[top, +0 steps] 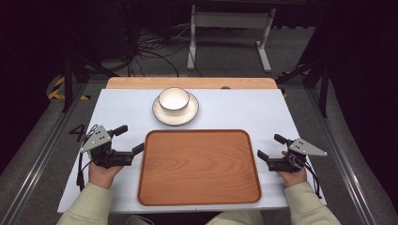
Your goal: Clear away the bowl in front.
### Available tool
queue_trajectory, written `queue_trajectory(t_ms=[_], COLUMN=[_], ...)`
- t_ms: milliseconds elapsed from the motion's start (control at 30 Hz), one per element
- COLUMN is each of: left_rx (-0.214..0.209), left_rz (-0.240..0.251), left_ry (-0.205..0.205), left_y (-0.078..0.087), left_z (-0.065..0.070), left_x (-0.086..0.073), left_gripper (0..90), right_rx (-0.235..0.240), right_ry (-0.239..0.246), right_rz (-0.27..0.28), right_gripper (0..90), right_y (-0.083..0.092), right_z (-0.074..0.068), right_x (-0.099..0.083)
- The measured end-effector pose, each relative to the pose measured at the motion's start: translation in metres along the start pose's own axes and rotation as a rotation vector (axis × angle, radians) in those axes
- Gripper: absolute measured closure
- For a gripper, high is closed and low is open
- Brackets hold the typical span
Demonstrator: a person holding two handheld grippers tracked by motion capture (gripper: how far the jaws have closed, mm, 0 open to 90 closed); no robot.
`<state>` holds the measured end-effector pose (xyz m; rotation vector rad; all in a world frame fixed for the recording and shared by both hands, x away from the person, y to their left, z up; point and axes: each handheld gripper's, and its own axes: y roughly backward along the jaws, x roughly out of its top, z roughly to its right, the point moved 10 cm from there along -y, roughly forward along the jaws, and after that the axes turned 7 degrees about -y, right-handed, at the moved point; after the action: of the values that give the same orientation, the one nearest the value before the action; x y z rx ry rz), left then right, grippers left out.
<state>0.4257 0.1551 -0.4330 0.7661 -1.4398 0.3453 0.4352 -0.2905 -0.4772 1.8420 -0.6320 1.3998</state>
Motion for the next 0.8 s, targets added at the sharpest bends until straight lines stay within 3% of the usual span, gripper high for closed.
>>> queue_trajectory(t_ms=[233,333,533,800], left_rx=[-0.012,-0.009,-0.007,0.000], left_rz=[-0.021,-0.023,-0.014,-0.036], left_ry=[-0.015,-0.019,0.009,-0.003], left_y=[-0.003,-0.007,-0.018,-0.031], left_z=[-0.001,-0.005,-0.017,-0.028], left_x=[0.004,0.006,0.013,0.021], left_gripper=[8.5,9.5,9.4,9.2], right_rx=[-0.005,-0.010,-0.010,-0.014], right_ry=[-0.003,-0.006,0.001,0.001], right_rz=[-0.001,-0.002,-0.013,-0.018], right_gripper=[0.2,0.2,0.2,0.2], right_y=[0.000,0.000,-0.002,-0.002], right_z=[0.001,0.002,0.001,0.001], right_x=[0.000,0.000,-0.001,-0.002])
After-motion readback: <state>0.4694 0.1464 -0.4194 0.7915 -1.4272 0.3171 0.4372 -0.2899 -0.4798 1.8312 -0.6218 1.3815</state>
